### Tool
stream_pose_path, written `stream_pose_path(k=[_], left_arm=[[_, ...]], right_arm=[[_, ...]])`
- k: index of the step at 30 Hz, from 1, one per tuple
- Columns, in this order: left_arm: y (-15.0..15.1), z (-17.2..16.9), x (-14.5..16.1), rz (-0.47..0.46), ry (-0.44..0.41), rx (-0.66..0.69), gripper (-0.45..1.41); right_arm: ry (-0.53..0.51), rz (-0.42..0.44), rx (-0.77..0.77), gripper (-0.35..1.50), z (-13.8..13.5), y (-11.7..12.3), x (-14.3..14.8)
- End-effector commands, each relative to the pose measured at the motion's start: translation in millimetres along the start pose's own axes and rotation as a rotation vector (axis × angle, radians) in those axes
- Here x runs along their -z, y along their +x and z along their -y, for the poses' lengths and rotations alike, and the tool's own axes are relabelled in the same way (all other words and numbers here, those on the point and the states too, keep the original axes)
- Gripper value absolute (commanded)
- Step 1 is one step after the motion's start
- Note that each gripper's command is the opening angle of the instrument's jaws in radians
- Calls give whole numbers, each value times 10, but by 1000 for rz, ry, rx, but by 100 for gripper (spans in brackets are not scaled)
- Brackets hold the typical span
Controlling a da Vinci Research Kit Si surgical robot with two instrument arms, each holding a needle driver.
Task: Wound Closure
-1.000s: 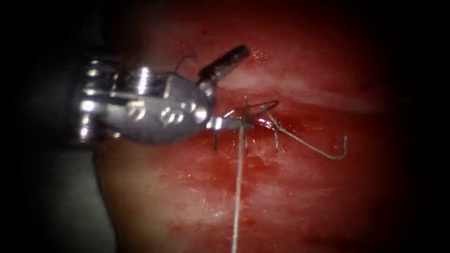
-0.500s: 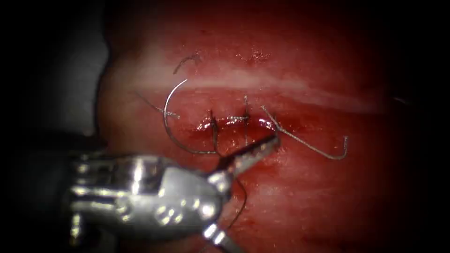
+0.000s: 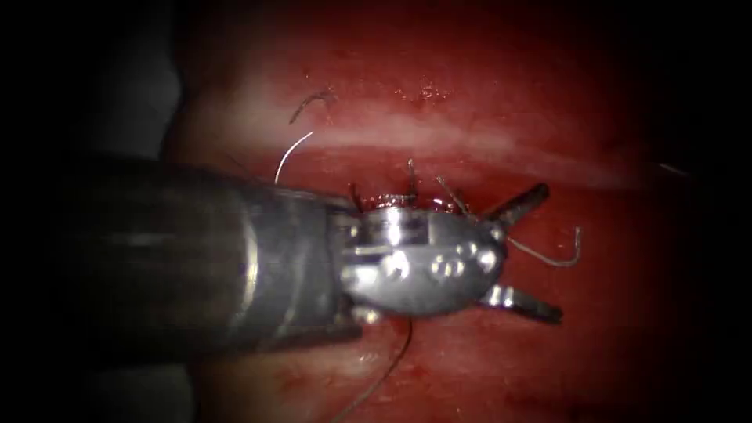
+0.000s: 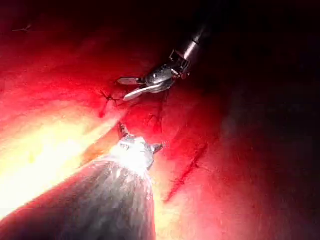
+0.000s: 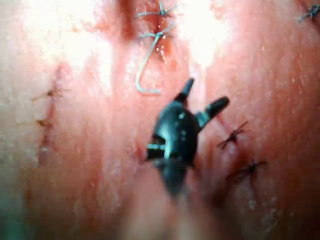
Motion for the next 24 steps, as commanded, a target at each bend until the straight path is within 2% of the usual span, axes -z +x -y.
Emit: stream_pose_path(k=[1, 5, 9, 15, 24], left_arm=[[-15, -3, -27, 50, 7, 58, 86], [-30, 3, -60, 95, 56, 131, 86], [-53, -1, -121, 93, 110, 299, 59], [-65, -2, -173, 28, 32, 394, 59], [-83, -3, -213, 15, -1, 469, 58]], right_arm=[[7, 26, -2, 110, 4, -6, 4], [7, 45, -2, 104, 1, -4, 8], [7, 64, -14, 91, 3, -1, 11], [-7, 76, -25, 91, 1, -2, 12], [-13, 78, -37, 86, 1, -2, 12]])
